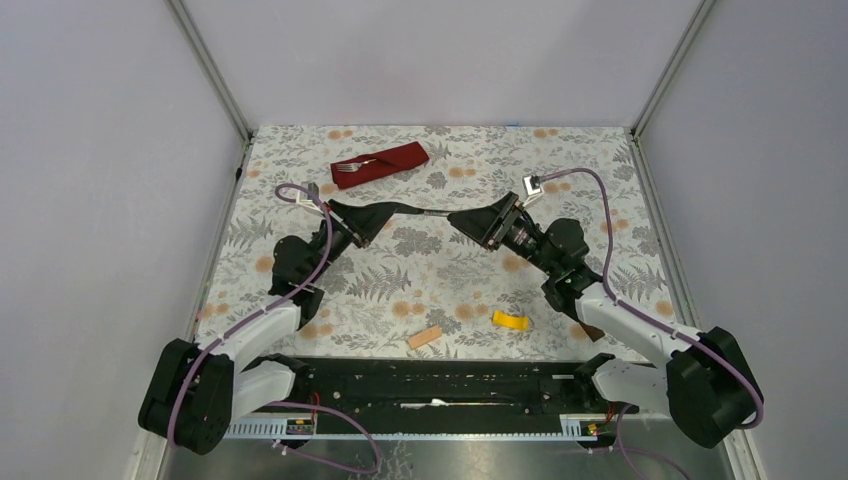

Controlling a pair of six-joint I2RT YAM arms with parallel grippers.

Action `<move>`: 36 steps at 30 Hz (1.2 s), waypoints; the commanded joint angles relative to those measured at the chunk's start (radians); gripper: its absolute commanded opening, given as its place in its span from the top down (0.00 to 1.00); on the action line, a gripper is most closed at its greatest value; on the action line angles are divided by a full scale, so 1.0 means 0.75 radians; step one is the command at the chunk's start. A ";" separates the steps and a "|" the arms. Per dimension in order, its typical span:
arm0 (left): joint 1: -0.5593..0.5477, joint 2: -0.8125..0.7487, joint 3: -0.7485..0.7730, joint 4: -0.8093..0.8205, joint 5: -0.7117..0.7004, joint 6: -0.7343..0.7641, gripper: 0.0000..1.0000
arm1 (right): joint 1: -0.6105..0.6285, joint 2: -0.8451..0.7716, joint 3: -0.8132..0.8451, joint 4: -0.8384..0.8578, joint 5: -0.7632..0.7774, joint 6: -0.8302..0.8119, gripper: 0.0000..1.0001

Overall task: Fold the napkin into a case and place the utensils inside
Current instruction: Pass from the left arm to the right

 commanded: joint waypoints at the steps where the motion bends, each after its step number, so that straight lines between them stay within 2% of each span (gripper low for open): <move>1: -0.003 -0.048 0.064 0.051 -0.037 -0.031 1.00 | -0.005 0.005 0.015 0.289 -0.061 0.063 0.38; 8: -0.010 -0.052 0.061 0.059 -0.044 -0.039 1.00 | -0.003 0.042 0.058 0.280 -0.032 0.041 0.69; 10: -0.011 -0.047 0.058 0.078 -0.041 -0.048 1.00 | -0.001 0.055 0.057 0.288 -0.023 0.038 0.70; 13: -0.012 -0.046 0.053 0.094 -0.035 -0.054 1.00 | -0.001 0.077 0.050 0.315 0.002 0.044 0.62; 17: -0.012 -0.064 0.049 0.084 -0.039 -0.052 1.00 | -0.003 0.102 0.047 0.372 0.020 0.063 0.63; 21: -0.012 -0.070 0.046 0.079 -0.037 -0.048 1.00 | -0.001 0.116 0.048 0.408 0.030 0.064 0.70; 23: -0.012 -0.067 0.042 0.089 -0.029 -0.052 1.00 | -0.003 0.122 0.044 0.436 0.027 0.063 0.78; 24: -0.012 -0.066 0.040 0.090 -0.017 -0.053 1.00 | -0.004 0.124 0.038 0.454 0.026 0.061 0.86; 25: -0.013 -0.067 0.042 0.082 -0.001 -0.051 0.93 | -0.004 0.127 0.036 0.470 0.020 0.050 0.96; 26: -0.013 -0.075 0.047 0.049 0.021 -0.042 0.79 | -0.005 0.123 0.034 0.477 0.010 0.036 1.00; 29: -0.012 -0.141 0.076 -0.199 0.066 0.082 0.52 | -0.030 0.094 0.016 0.492 -0.044 -0.008 1.00; 31: -0.011 -0.219 0.093 -0.405 0.052 0.176 0.39 | -0.057 0.076 -0.010 0.542 -0.089 0.007 1.00; 33: 0.002 -0.273 0.097 -0.519 0.071 0.241 0.33 | -0.087 0.075 -0.006 0.555 -0.178 0.026 1.00; 36: 0.047 -0.290 0.097 -0.593 0.183 0.259 0.31 | -0.144 0.088 -0.004 0.628 -0.307 0.106 1.00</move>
